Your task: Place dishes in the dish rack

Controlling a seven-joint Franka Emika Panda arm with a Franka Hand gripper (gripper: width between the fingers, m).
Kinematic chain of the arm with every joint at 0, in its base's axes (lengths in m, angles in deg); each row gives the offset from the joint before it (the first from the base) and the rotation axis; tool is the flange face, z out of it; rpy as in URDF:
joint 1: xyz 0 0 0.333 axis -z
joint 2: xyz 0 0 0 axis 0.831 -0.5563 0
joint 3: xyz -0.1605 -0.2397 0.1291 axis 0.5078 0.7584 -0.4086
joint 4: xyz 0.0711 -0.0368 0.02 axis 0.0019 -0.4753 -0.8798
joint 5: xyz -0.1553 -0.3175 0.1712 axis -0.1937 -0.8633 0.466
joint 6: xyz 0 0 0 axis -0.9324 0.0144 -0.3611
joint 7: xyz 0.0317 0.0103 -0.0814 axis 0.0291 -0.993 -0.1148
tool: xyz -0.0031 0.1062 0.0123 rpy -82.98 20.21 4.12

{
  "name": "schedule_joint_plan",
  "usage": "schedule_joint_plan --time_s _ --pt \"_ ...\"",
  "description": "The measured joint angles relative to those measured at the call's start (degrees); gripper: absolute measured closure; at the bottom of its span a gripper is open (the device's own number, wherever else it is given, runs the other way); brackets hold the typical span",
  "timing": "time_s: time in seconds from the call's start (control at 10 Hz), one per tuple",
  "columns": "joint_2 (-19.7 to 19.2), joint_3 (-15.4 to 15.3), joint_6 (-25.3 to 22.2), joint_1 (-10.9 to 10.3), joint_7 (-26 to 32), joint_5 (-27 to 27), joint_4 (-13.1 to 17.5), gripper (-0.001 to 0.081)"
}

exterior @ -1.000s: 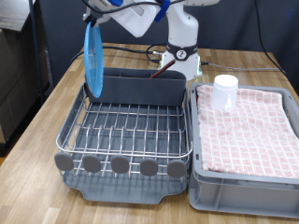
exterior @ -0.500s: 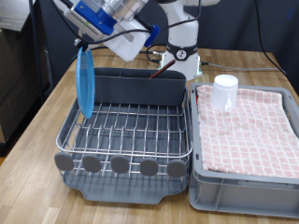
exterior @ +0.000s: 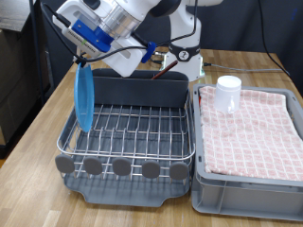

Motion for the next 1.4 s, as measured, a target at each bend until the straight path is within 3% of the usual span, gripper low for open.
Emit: schedule_joint_plan --time_s 0.7,1.2,1.3,1.4 --pt "-2.6 1.4 4.7 0.0 -3.6 -1.2 -2.1 0.0787" --pt "-3.2 1.5 5.6 0.0 -5.6 -1.6 -2.9 0.0787" --pt "-3.3 1.5 6.0 0.0 -5.7 -1.5 -3.0 0.0765" --pt "-3.3 1.4 6.2 0.0 -4.7 0.0 -3.0 0.0603"
